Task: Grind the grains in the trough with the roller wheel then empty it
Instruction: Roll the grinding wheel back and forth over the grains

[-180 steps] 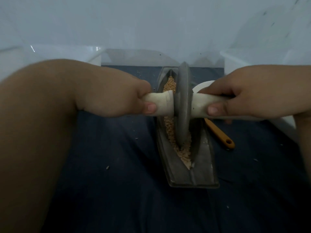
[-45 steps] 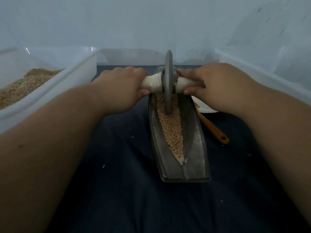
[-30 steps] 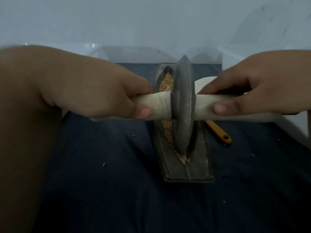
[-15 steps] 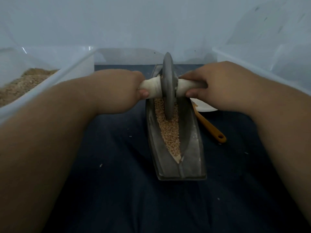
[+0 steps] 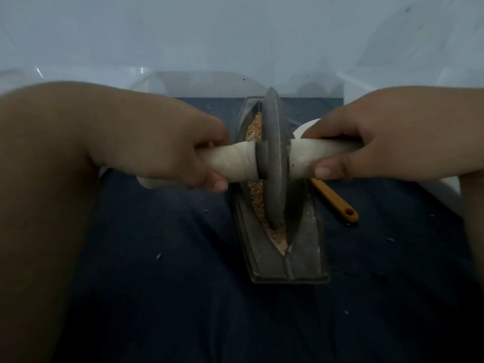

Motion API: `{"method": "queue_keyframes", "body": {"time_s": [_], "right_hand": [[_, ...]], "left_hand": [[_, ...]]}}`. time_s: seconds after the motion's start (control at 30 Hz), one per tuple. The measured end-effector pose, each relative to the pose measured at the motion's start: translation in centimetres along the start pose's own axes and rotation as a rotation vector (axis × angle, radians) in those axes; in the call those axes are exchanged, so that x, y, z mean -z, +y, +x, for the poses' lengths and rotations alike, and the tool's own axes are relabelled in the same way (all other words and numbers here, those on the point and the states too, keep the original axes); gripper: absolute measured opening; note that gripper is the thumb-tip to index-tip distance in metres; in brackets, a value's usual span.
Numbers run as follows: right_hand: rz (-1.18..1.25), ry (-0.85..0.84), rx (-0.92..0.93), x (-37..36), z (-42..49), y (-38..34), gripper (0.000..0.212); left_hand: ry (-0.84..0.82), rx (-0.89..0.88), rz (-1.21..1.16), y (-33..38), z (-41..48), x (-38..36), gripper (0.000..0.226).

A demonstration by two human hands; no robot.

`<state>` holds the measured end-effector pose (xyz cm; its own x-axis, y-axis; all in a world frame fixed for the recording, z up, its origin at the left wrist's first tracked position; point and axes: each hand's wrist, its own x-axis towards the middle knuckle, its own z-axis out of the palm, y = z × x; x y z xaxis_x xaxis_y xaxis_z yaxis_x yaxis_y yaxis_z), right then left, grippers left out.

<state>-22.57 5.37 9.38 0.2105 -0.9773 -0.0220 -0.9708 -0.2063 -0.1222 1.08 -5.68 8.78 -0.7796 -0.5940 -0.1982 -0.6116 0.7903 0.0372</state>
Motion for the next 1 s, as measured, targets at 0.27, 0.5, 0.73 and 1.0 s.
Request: {"method": "queue_keyframes", "body": {"time_s": [0.27,0.5,0.73,1.0], "right_hand": [[-0.037,0.261,-0.161,-3.0,3.1,3.5,0.04],[-0.037,0.245,-0.2,-3.0,3.1,3.5,0.042],[0.067,-0.042,-0.11,-0.2,0.0,0.7,0.063],[0.021,0.009,-0.078,-1.0,0.8,0.6,0.067]], "left_hand": [[0.234,0.066,-0.049,-3.6,3.9,-1.8,0.041],[0.306,0.079,0.094,-3.8,4.2,-2.3,0.04],[-0.056,0.05,0.05,-1.6,0.5,-0.6,0.067],[0.065,0.033,0.086,-1.6,1.5,-1.1,0.049]]}}
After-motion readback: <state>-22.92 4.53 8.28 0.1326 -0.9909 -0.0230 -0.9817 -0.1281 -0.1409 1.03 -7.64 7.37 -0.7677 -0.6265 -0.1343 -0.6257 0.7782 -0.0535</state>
